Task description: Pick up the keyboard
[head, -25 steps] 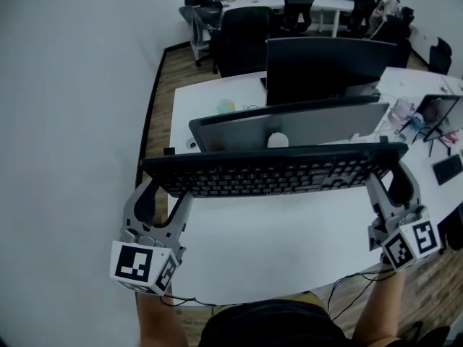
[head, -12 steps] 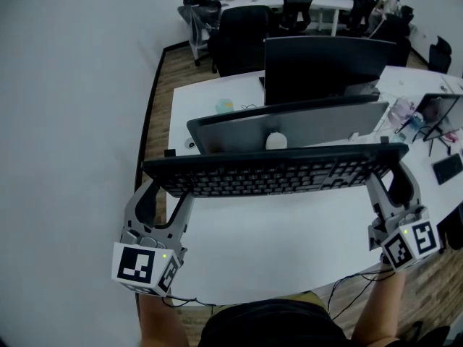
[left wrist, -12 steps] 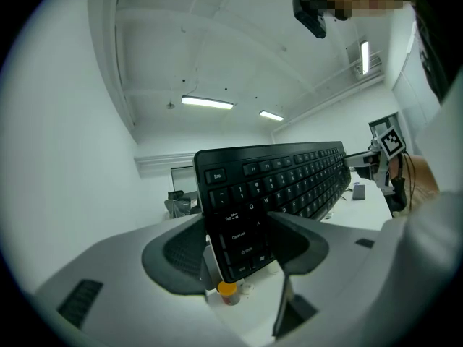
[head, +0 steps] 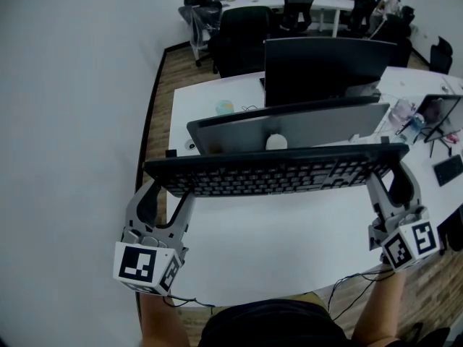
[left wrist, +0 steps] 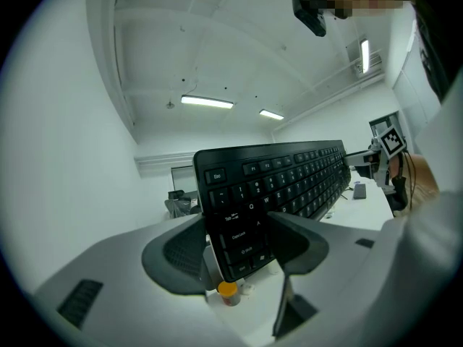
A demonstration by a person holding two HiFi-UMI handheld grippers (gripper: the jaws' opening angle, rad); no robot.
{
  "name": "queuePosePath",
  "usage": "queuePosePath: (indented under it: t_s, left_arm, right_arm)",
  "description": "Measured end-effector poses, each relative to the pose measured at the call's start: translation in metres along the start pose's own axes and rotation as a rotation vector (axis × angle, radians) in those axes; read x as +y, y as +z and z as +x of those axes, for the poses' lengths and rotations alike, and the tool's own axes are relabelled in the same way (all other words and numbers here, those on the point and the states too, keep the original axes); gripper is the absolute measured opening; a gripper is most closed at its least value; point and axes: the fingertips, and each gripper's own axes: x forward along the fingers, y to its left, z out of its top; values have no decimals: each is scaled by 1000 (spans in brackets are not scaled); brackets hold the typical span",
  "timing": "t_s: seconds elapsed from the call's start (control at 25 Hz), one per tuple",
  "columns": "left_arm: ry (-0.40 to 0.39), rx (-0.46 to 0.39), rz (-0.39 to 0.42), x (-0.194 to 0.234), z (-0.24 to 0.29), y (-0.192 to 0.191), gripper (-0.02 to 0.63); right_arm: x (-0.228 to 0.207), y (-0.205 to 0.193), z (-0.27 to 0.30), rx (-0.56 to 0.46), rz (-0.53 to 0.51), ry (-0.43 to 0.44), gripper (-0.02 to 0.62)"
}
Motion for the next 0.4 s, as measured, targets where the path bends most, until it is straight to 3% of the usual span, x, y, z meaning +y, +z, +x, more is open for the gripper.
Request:
queuePosePath:
  t_s: [0.4]
  left_arm:
    - [0,9,1,-1,1,-2,264]
  right_arm:
    - [0,-1,1,8,0,-3,285]
